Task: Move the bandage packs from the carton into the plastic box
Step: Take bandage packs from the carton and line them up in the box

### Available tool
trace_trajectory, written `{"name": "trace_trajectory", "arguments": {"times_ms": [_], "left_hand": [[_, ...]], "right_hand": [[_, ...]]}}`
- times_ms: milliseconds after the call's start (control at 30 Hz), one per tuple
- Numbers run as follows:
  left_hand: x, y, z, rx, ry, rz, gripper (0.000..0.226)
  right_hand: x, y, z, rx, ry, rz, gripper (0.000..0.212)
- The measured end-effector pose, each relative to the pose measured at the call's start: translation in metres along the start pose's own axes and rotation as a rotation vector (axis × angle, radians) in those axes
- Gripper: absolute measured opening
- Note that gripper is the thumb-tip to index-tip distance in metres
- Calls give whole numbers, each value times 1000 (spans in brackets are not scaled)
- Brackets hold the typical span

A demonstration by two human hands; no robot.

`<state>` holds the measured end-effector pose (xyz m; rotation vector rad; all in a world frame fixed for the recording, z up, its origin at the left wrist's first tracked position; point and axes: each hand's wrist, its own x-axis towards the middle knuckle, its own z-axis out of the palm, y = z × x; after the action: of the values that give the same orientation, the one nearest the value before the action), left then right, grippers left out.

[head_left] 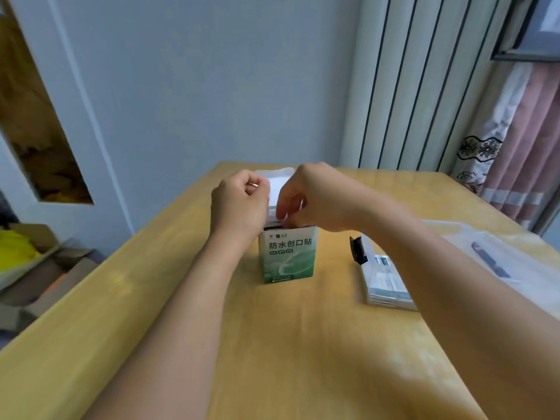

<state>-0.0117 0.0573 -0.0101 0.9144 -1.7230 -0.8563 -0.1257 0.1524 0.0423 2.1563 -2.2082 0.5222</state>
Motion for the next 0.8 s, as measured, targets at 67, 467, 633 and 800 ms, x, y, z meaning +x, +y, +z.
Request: {"name": "trace_trajectory", "arguments": {"times_ms": [67, 467, 633, 800], "left_hand": [[0, -1, 0, 18, -3, -5, 14], [-2, 1, 1, 25, -5, 2, 14], [-5, 6, 0, -28, -64, 39, 23], [-9, 8, 1, 17, -96, 114, 38]], "right_hand": [[-1, 0, 4, 17, 1, -15, 16], [-7, 10, -2, 71, 85, -20, 8], [-10, 19, -13, 227, 142, -13, 15], [-11, 22, -4, 221, 136, -5, 10]]}}
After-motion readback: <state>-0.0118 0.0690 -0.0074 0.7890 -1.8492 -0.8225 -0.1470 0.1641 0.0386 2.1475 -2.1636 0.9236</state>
